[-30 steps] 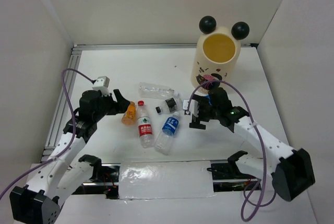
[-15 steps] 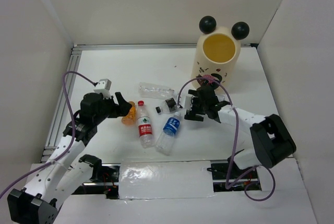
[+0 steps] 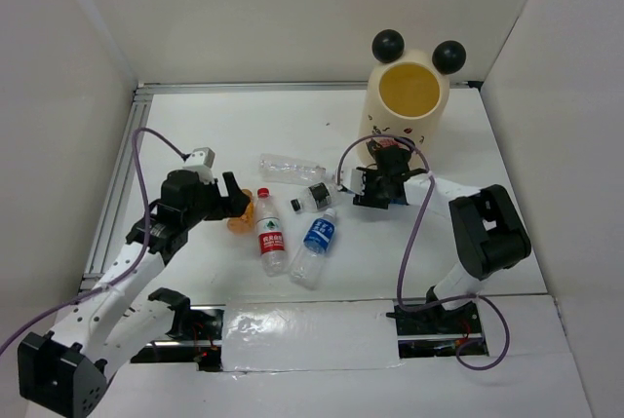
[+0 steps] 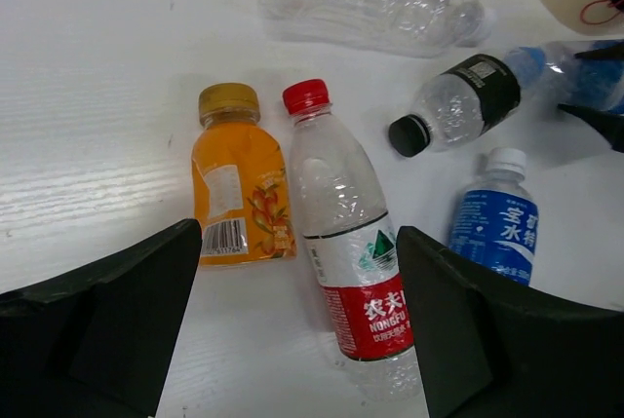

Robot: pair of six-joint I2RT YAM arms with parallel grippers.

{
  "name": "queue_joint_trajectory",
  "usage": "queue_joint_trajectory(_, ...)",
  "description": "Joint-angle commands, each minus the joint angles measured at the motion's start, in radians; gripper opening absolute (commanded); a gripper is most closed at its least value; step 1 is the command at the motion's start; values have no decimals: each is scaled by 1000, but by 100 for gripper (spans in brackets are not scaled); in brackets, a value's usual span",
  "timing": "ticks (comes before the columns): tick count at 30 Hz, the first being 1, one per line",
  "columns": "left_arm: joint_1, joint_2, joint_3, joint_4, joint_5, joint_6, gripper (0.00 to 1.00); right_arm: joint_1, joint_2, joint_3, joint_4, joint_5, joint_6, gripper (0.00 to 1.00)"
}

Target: Put the plastic bottles in the bin

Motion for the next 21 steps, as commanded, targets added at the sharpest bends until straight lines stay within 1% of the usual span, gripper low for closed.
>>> queue_joint_trajectory(1, -4, 60, 56, -3, -30, -9, 94, -18, 27, 71, -313, -172, -126, 59)
queue_joint_trajectory(2, -4, 76, 77, -3, -30, -9, 94, -18, 27, 86, -367, -235, -145, 56)
queue_joint_trajectory(3, -4, 91, 86, 9, -30, -9, 94, -18, 18, 100, -419, -269, -162, 53)
queue_joint_trajectory(4, -13, 118, 95, 9, -30, 0, 94, -18, 7, 114, -509, -299, -192, 49)
queue_joint_trajectory(5, -13, 132, 114, 24, -30, 0, 94, -18, -21, 141, -554, -361, -208, 45)
queue_joint_trajectory(6, -13, 145, 123, 38, -30, 0, 94, -18, -36, 154, -593, -381, -208, 43)
queue_joint_trajectory(8, -13, 182, 141, 49, -30, 11, 94, -18, -82, 194, -665, -415, -208, 34)
queue_joint_trajectory(9, -13, 192, 157, 58, -30, 11, 94, -18, -99, 206, -676, -427, -208, 30)
queue_joint_trajectory(10, -13, 214, 157, 58, -30, 11, 94, -18, -137, 215, -676, -442, -168, 28)
queue_joint_trajectory(11, -13, 214, 169, 69, -30, 20, 94, -33, -137, 215, -676, -453, -159, 25)
queue_joint_trajectory(15, -13, 270, 203, 92, -11, 29, 94, -70, -228, 261, -665, -487, -108, 17)
queue_joint_trajectory(17, -13, 280, 215, 110, -11, 29, 94, -85, -252, 293, -679, -524, -99, 16)
queue_joint_trajectory(18, -13, 294, 224, 110, -11, 29, 94, -113, -274, 332, -697, -543, -99, 16)
queue_joint_trajectory(20, -13, 317, 235, 123, -2, 29, 94, -136, -283, 391, -706, -635, -72, 16)
queue_joint_trajectory(21, -13, 317, 235, 132, -2, 29, 94, -150, -292, 469, -717, -672, -24, 16)
